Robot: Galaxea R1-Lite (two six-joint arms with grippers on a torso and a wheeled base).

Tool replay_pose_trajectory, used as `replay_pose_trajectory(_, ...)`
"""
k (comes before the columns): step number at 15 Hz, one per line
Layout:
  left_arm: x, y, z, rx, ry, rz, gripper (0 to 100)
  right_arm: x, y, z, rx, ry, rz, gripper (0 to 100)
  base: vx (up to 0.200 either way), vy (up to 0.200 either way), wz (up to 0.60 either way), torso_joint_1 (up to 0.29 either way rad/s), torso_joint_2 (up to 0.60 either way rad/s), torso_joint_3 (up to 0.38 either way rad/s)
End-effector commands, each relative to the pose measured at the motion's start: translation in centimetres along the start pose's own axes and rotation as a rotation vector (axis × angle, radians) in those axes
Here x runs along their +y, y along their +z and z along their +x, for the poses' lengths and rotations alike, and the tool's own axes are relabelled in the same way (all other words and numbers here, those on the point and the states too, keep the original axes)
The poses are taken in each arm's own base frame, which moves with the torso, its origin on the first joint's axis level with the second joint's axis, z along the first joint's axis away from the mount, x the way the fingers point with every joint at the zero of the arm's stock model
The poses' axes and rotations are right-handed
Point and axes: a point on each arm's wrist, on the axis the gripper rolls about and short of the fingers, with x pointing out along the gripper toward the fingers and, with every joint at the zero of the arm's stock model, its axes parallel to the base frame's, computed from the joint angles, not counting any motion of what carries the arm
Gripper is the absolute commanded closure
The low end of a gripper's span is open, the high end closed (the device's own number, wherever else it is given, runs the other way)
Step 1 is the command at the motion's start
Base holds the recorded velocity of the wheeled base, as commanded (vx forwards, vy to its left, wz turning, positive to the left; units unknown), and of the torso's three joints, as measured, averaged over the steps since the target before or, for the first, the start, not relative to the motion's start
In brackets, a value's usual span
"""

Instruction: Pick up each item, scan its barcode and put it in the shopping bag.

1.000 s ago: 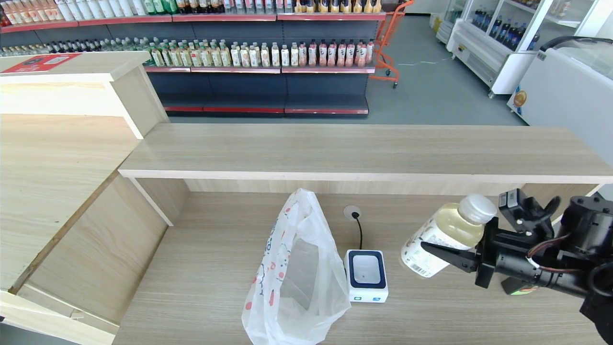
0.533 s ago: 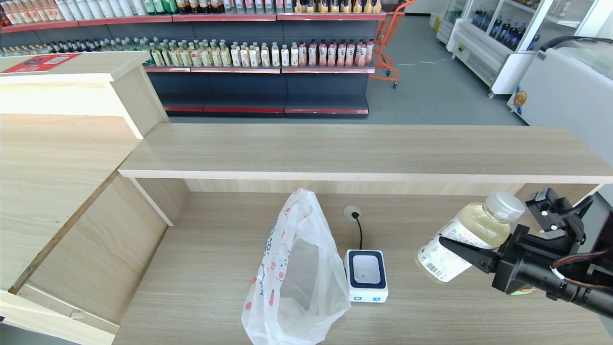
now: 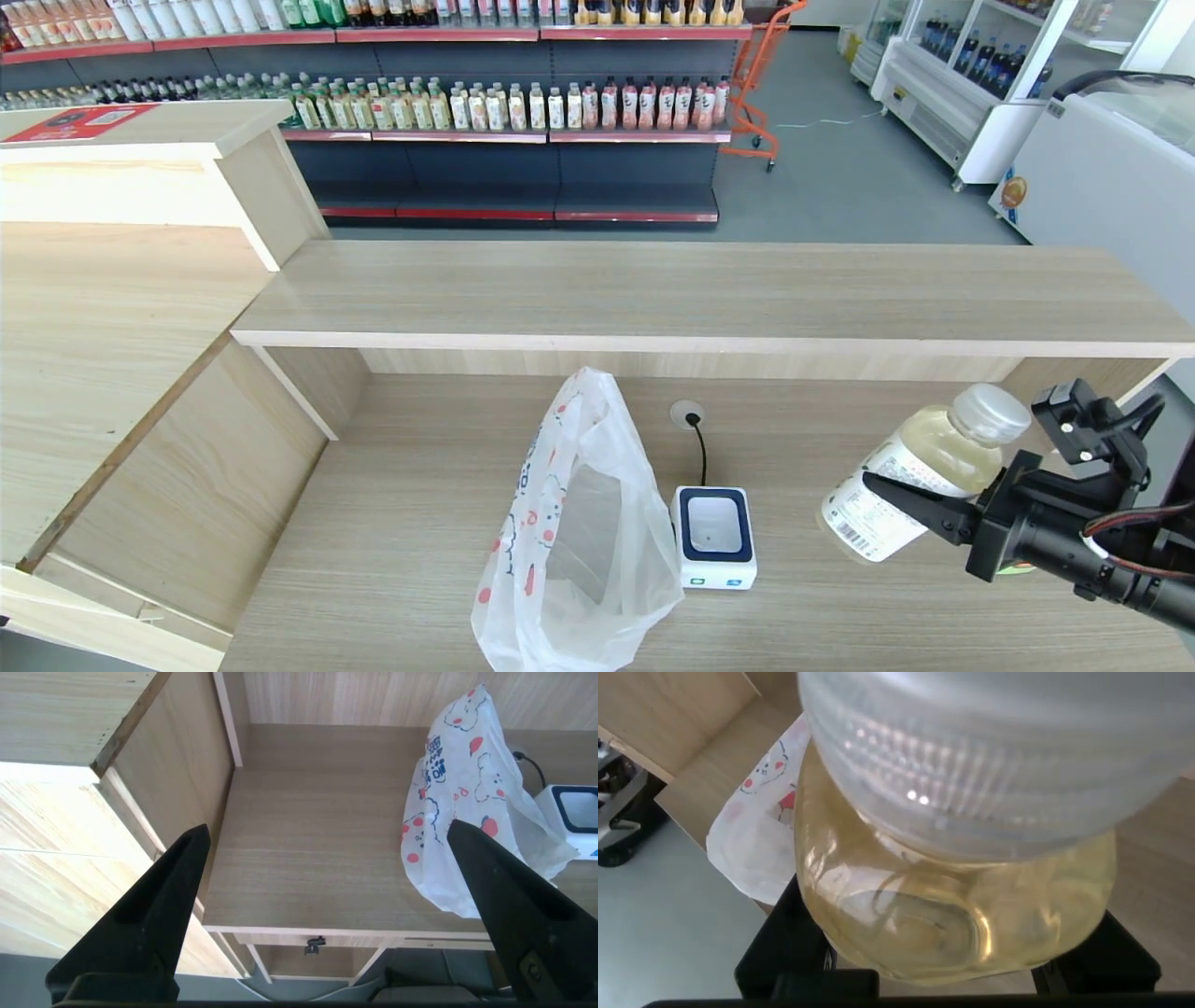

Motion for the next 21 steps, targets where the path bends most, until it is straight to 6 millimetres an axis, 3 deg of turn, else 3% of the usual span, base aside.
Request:
replay_pose_trajectory(1, 0.0, 0.0, 0.0, 0.001, 0.0, -0.001, 0, 0.0, -0.2, 0.1, 0.006, 0.002, 0.004, 100, 0.0, 0.0, 0.0, 0.0, 0.0, 0.0)
replay_pose_trajectory(9, 0.0, 0.0, 0.0, 0.001, 0.0, -0.002, 0, -0.2, -0.5, 0.4, 0.022, 0.005, 0.043, 100, 0.0, 0.0, 0.0, 0.0, 0.0, 0.0)
replay_pose_trajectory(14, 0.0, 0.0, 0.0, -0.001, 0.0, -0.002, 0, -0.3, -0.9, 0.7, 0.039, 0.006, 0.072, 100, -0.2, 0.2, 0.0, 0.008, 0.0, 0.003)
replay_pose_trajectory(21, 0.0, 0.0, 0.0, -0.001, 0.0, -0.004, 0, -1.1, -1.9, 2.0, 0.075, 0.011, 0.095, 100, 0.0, 0.0, 0.0, 0.0, 0.0, 0.0)
